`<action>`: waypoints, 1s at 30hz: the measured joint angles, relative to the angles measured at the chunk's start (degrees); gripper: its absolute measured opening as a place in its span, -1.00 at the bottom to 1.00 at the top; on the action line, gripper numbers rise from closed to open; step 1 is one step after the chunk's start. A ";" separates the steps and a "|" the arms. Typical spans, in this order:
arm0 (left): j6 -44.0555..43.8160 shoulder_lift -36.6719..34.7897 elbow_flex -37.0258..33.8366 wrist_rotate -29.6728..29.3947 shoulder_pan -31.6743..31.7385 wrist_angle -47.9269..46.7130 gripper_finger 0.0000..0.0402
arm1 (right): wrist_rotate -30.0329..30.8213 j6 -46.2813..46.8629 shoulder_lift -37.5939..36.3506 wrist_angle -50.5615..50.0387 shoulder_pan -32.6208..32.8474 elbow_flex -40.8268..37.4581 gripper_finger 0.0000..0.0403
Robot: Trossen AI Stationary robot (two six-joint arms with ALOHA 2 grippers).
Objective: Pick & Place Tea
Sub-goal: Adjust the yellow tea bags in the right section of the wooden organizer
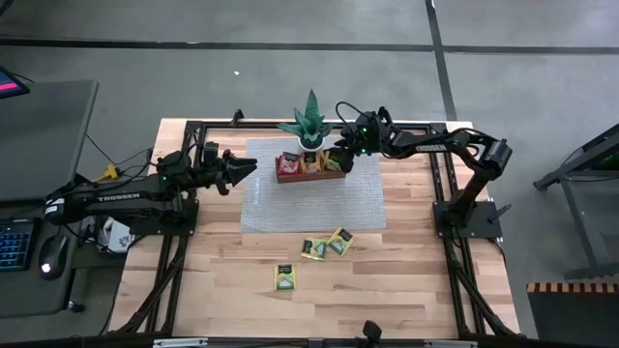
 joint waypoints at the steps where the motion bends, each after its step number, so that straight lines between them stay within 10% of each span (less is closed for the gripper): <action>1: -0.04 -0.02 0.00 -0.01 -0.01 0.00 -0.19 | 0.16 -0.02 0.00 0.07 0.00 0.00 -0.30; 30: -0.15 -0.01 0.00 0.20 -0.02 -0.11 -0.19 | -2.36 -8.37 0.00 -10.01 -0.04 6.88 -0.20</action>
